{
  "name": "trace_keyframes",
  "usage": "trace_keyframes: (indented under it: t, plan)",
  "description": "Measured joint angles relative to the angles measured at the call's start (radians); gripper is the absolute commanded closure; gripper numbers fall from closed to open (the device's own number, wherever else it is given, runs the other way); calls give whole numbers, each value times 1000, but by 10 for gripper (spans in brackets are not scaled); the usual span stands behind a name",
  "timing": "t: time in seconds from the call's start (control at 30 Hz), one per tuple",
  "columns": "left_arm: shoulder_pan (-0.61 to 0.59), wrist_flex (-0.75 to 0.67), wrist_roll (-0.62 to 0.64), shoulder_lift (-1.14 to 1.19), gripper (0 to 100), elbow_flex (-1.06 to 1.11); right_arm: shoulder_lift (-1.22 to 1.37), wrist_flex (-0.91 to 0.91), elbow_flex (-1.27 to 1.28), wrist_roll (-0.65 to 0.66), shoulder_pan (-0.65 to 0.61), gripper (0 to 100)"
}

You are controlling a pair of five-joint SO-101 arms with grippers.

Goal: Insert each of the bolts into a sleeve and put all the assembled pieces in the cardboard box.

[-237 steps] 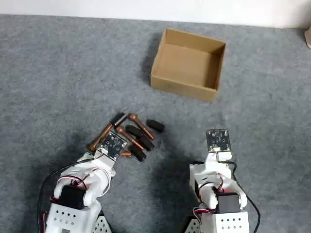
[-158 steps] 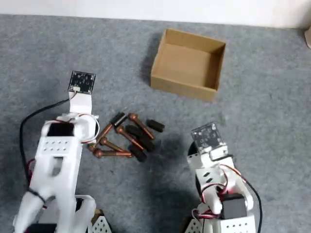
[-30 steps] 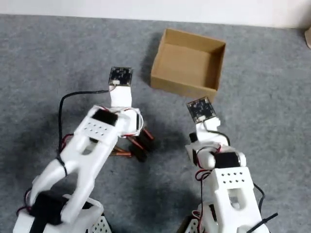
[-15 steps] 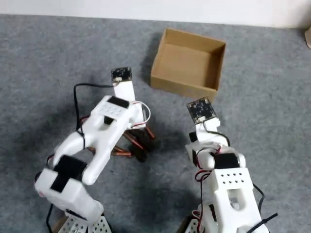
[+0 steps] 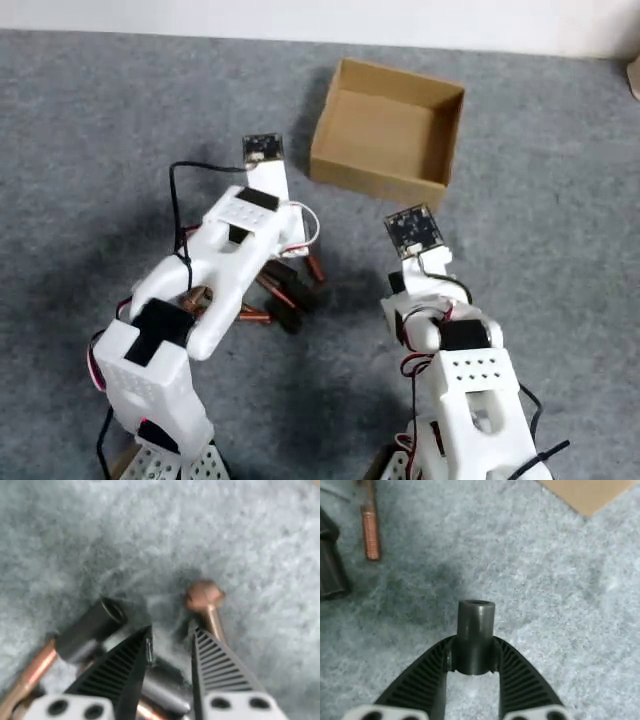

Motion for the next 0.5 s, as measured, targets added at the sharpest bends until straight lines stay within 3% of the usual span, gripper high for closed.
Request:
trace_keyframes:
  t: [0.3,0.5]
  plan:
    - [77,92,0,-204,867,-2,0,0,5,0,0,995]
    - [72,41,0,-107,867,-3,0,-41,52,0,0,995]
